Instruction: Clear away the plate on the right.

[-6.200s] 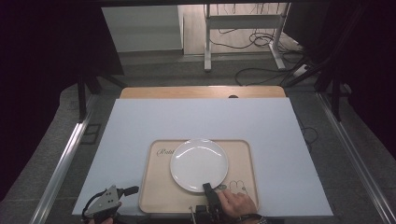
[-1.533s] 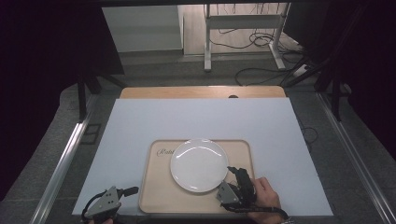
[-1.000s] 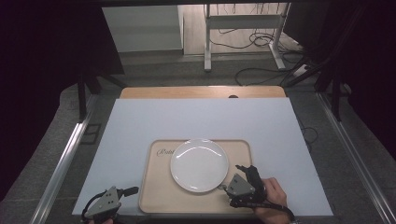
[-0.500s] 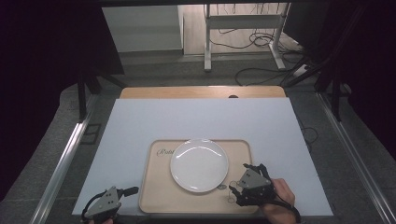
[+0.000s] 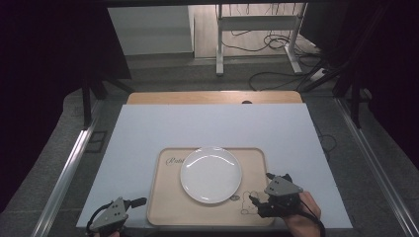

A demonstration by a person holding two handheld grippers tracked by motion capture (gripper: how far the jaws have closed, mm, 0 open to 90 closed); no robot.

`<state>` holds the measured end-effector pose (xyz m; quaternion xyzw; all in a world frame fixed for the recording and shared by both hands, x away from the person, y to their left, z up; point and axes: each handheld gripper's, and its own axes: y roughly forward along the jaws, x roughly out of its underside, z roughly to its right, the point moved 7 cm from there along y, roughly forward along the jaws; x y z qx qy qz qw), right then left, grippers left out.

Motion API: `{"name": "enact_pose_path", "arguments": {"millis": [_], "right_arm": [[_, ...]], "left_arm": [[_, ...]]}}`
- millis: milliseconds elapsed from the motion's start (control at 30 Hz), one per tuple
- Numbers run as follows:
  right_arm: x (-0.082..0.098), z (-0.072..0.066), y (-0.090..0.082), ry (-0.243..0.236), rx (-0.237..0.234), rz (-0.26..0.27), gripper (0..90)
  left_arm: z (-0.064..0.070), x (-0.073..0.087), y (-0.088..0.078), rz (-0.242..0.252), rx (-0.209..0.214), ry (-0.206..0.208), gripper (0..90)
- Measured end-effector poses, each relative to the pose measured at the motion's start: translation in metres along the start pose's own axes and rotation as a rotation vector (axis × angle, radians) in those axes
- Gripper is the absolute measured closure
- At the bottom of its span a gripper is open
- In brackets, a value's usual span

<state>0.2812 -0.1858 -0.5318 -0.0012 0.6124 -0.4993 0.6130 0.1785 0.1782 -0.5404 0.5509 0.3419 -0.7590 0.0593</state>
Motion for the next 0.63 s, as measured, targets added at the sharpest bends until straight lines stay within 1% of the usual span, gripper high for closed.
{"name": "enact_pose_path", "arguments": {"millis": [33,67,100,233,467,533,633], "right_arm": [[0.001,0.001,-0.001,0.006,-0.001,0.006,11.7],[0.002,0.003,-0.003,0.022,-0.003,0.012,11.3],[0.002,0.003,-0.003,0.022,-0.003,0.012,11.3],[0.006,0.007,-0.007,0.054,-0.008,0.025,10.6],[0.013,0.011,-0.011,0.088,-0.010,0.025,10.2],[0.016,0.012,-0.010,0.093,-0.009,0.017,10.2],[0.018,0.013,-0.010,0.087,-0.004,0.011,10.2]], "left_arm": [[0.000,0.000,0.000,0.000,0.000,0.000,1.7],[0.000,0.000,0.000,0.000,0.000,0.000,1.7],[0.000,0.000,0.000,0.000,0.000,0.000,1.7],[0.000,0.000,0.000,-0.001,0.001,0.000,1.7],[0.000,0.000,0.000,-0.001,0.001,0.000,1.7],[0.000,0.000,0.000,-0.001,0.002,0.000,1.7],[0.000,0.000,0.000,0.000,0.001,0.001,1.7]]}}
